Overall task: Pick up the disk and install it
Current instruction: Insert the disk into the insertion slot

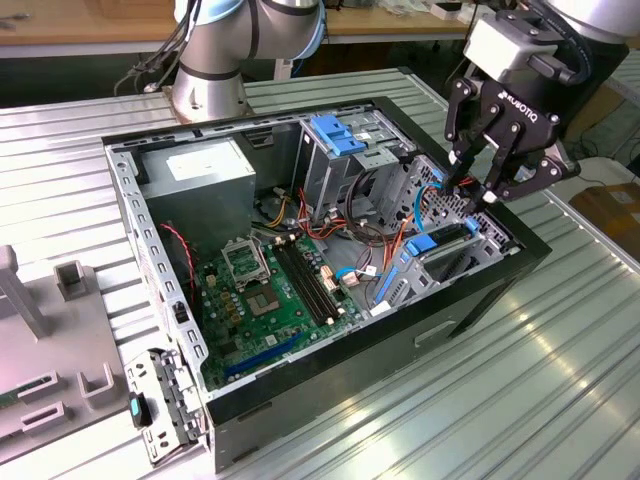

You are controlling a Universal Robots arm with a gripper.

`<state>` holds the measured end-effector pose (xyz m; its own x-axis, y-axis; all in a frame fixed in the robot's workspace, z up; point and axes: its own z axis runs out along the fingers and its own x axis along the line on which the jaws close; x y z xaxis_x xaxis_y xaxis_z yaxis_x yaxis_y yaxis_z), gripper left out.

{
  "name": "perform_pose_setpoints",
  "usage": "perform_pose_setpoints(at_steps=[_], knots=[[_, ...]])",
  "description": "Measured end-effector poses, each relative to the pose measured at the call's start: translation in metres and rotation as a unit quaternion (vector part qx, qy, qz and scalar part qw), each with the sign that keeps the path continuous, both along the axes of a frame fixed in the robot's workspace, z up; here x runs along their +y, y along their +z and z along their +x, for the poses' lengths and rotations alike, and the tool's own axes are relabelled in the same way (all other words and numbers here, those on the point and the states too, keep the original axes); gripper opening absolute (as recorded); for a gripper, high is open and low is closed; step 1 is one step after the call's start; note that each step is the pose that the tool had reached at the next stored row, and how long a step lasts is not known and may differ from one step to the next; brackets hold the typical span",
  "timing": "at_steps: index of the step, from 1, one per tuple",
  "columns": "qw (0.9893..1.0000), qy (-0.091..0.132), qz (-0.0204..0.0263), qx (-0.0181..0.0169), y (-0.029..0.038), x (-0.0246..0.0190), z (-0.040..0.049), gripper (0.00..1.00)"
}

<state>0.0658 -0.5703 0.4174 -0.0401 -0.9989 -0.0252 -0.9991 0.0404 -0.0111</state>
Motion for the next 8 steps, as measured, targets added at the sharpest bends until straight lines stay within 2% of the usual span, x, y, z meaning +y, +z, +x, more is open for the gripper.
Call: perform_pose_setpoints(at_steps=[1,2,3,4,8], knots=[[1.0000,0.000,0.0000,0.0000,-0.0010,0.0000,0.0013,0.30],[1.0000,0.000,-0.0001,0.0000,-0.0018,-0.0001,0.0054,0.24],[1.0000,0.000,0.0000,0.0000,-0.0024,0.0000,0.0084,0.24],[1.0000,0.000,0.0001,0.0000,-0.0034,0.0000,0.0112,0.17],[1.0000,0.000,0.0000,0.0000,-0.0119,0.0000,0.0216,0.17]])
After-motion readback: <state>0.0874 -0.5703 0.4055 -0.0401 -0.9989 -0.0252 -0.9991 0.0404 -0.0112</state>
